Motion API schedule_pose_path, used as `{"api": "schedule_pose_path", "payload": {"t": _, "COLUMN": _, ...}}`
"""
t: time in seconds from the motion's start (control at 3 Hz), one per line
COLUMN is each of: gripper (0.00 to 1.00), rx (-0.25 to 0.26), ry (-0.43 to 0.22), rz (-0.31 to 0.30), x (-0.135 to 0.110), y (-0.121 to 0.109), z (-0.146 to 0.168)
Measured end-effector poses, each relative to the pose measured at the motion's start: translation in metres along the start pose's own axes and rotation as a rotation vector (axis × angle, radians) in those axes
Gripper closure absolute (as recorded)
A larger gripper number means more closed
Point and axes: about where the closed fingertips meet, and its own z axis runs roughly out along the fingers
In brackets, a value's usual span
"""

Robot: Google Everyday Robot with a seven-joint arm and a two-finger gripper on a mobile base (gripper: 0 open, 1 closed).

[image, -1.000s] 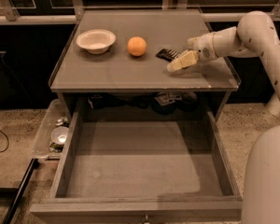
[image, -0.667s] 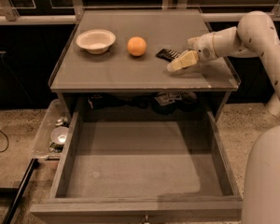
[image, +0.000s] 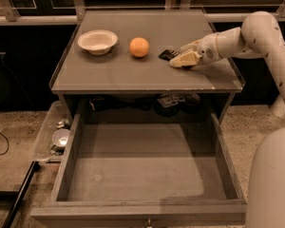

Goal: Place rxbar chocolate into top drawer

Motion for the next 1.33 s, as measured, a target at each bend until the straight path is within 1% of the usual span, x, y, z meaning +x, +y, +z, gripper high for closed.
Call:
{"api": "schedule_pose_path", "payload": {"t": 0.67, "gripper": 0.89, "rx": 0.0, "ry": 0.0, "rz": 0.0, "x": 0.0, "y": 0.0, "z": 0.0001}}
{"api": "schedule_pose_path", "payload": {"t": 1.0, "gripper": 1.0, "rx": 0.0, "ry": 0.0, "rz": 0.0, "x": 0.0001, "y": 0.0001, "z": 0.0001}}
{"api": "schedule_pose_path", "payload": {"t": 1.33, "gripper": 1.0, "rx": -0.005, "ry": -0.01, "rz": 0.007, "x": 0.0042, "y": 0.0055, "z": -0.0083}}
